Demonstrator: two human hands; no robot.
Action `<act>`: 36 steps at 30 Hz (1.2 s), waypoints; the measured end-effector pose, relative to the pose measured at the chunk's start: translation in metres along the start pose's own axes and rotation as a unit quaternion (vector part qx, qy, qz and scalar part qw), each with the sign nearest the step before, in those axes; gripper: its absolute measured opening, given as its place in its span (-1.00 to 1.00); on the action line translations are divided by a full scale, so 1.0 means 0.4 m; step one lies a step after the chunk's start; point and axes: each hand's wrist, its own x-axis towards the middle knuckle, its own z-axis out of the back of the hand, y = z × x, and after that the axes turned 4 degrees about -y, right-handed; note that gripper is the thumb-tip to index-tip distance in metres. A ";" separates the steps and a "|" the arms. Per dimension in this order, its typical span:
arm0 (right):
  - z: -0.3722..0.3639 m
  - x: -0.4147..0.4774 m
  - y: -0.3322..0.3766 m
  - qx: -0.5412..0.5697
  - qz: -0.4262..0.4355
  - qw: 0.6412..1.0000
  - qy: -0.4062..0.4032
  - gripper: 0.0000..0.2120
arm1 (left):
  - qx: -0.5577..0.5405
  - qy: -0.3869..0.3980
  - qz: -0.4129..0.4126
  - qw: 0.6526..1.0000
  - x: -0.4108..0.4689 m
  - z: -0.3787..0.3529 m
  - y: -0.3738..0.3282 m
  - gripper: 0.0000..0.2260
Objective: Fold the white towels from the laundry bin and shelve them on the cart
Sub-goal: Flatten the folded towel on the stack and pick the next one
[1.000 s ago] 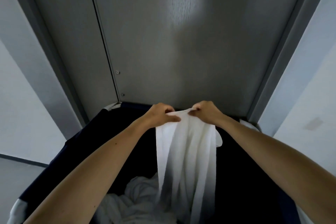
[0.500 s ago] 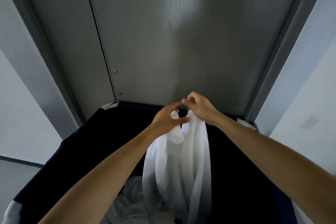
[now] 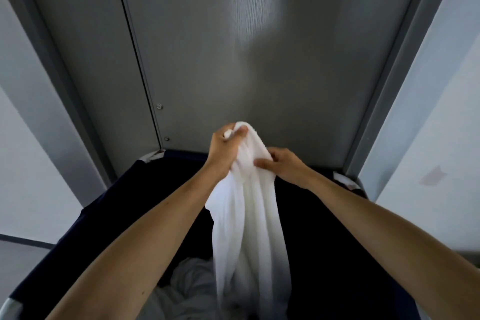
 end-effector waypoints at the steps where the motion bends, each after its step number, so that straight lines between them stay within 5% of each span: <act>1: 0.007 -0.001 -0.014 0.011 -0.023 1.000 0.012 -0.63 | -0.013 -0.016 0.000 1.000 0.016 0.009 -0.008 -0.82; 4: 0.041 -0.004 -0.029 -0.066 -0.059 0.995 0.037 -0.76 | -0.053 -0.107 0.012 0.993 0.059 0.059 -0.018 -0.81; 6: 0.063 -0.001 -0.021 -0.130 -0.052 0.990 0.000 -0.66 | 0.014 -0.134 0.007 0.991 0.072 0.100 0.003 -0.82; 9: 0.071 0.014 0.028 -0.168 0.027 0.984 -0.043 -0.60 | 0.237 -0.009 -0.033 0.971 0.051 0.120 0.049 -0.83; 11: 0.054 0.026 0.078 -0.179 0.085 0.980 -0.012 -0.68 | 0.264 0.110 -0.025 0.958 0.019 0.092 0.075 -0.55; 13: 0.033 0.035 0.123 -0.176 0.128 0.976 0.012 -0.76 | 0.277 0.168 -0.020 0.946 -0.009 0.052 0.078 -0.68; 14: 0.024 0.038 0.137 -0.170 0.140 0.975 0.012 -0.76 | 0.282 0.159 -0.017 0.946 -0.013 0.039 0.071 -0.89; 17: 0.026 0.040 0.136 -0.131 0.122 0.984 -0.022 -0.77 | 0.208 0.073 -0.023 0.975 0.009 0.036 0.062 -0.72; 22: 0.019 0.017 0.040 -0.133 0.021 0.990 0.040 -0.82 | 0.078 0.053 -0.042 0.995 0.024 0.043 0.025 -0.75; 29: 0.027 0.034 0.010 -0.153 0.037 0.987 0.006 -0.67 | 0.016 -0.016 -0.030 0.999 0.050 0.060 0.003 -0.81; 33: 0.017 0.022 0.011 -0.143 0.014 0.989 0.010 -0.71 | 0.060 -0.065 -0.013 0.996 0.046 0.102 0.042 -0.84; 36: 0.003 0.027 0.052 -0.129 0.065 0.989 -0.032 -0.68 | 0.208 0.034 -0.032 0.977 0.036 0.112 0.058 -0.84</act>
